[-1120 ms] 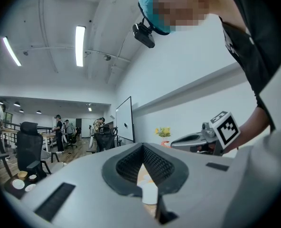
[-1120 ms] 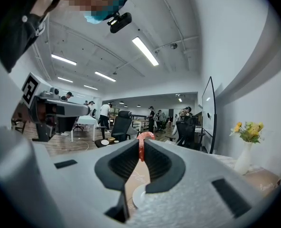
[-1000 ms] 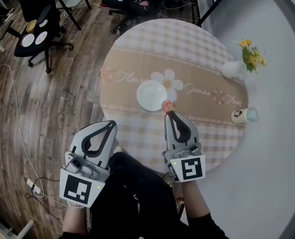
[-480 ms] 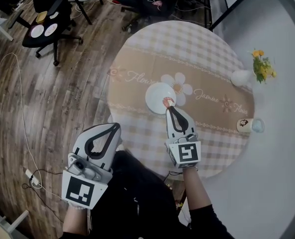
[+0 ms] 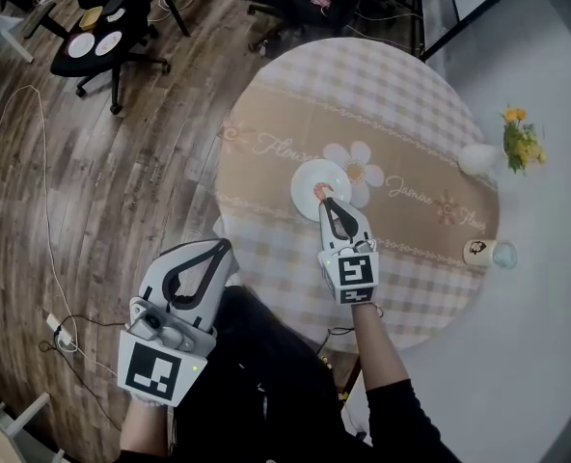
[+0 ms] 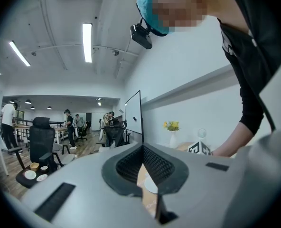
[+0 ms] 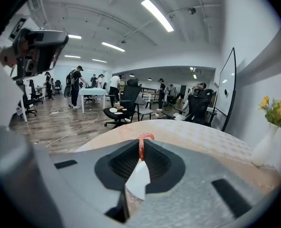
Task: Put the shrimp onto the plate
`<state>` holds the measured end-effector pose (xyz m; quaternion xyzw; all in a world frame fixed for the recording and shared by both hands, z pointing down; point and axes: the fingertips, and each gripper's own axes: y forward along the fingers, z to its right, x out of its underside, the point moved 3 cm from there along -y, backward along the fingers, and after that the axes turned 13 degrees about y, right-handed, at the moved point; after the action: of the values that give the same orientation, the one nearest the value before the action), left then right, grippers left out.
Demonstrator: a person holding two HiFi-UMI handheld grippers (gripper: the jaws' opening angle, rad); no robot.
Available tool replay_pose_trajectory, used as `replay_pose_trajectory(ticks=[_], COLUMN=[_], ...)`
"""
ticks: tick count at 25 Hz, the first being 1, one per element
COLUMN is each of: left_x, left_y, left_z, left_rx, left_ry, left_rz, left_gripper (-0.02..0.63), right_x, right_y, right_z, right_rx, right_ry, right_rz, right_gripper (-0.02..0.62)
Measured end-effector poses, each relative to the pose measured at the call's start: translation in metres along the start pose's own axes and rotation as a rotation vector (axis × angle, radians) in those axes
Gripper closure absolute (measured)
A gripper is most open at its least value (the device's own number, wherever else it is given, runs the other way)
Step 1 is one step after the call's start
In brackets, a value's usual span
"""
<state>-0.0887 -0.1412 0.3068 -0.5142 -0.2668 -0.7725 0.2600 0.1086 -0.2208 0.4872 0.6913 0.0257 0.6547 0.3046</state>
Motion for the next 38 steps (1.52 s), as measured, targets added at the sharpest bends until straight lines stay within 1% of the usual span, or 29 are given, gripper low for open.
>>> replay_pose_trajectory(ticks=[11, 23, 30, 38], left_x=[0.005, 0.01, 0.012, 0.011], left_y=[0.005, 0.0, -0.002, 0.001], left_z=[-0.001, -0.001, -0.002, 0.001], left_rx=[0.0, -0.024, -0.037, -0.04], left_ry=[-0.014, -0.02, -0.022, -0.026], left_rz=[-0.012, -0.037, -0.046, -0.047], left_gripper=[0.606, 0.606, 0.606, 0.606], right_x=[0.038, 0.076, 0.086, 0.09], right_y=[0.039, 0.06, 0.066, 0.07], right_z=[0.011, 0.021, 0.02, 0.014], right_rx=[0.012, 0.005, -0.018, -0.044], right_ry=[-0.001, 0.006, -0.004, -0.059], right_rz=[-0.13, -0.251, -0.294, -0.346], right_gripper=[0.574, 0.574, 0.574, 0.574])
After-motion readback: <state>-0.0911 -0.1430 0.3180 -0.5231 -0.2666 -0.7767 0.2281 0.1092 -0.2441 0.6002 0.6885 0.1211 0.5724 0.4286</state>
